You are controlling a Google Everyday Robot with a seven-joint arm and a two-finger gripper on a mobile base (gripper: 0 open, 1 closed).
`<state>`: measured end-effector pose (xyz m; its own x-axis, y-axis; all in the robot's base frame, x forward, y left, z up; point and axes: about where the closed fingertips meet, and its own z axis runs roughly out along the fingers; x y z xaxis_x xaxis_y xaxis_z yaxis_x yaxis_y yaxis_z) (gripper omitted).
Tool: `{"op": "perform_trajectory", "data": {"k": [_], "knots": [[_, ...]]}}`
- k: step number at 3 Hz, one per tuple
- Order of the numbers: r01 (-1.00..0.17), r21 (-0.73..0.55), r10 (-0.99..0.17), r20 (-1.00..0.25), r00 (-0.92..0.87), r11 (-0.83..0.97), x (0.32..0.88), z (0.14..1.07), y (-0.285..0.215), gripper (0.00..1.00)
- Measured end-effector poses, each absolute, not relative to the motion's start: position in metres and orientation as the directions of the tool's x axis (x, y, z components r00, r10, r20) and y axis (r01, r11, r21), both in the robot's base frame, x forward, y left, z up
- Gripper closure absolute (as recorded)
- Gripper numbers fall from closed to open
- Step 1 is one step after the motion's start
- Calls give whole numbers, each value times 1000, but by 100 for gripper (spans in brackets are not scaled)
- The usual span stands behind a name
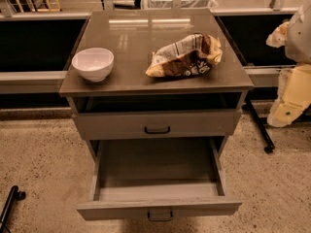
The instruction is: Place brown chip bag into middle drawer
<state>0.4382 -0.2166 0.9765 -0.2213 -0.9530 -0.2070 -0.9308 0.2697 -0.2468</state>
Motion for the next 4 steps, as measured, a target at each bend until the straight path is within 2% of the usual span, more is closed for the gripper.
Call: {"op": "perform_trajectory", "data": {"k": [1, 2, 3, 4], "knots": [[-931, -247, -953, -207, -221, 270, 438, 977, -217, 0], [-938, -291, -970, -207, -131, 189, 457, 969, -197, 0], [-912, -410, -984, -155, 87, -16, 533, 940, -139, 0], [-879, -467, -975, -131, 179, -99, 578, 925, -105, 0]]}}
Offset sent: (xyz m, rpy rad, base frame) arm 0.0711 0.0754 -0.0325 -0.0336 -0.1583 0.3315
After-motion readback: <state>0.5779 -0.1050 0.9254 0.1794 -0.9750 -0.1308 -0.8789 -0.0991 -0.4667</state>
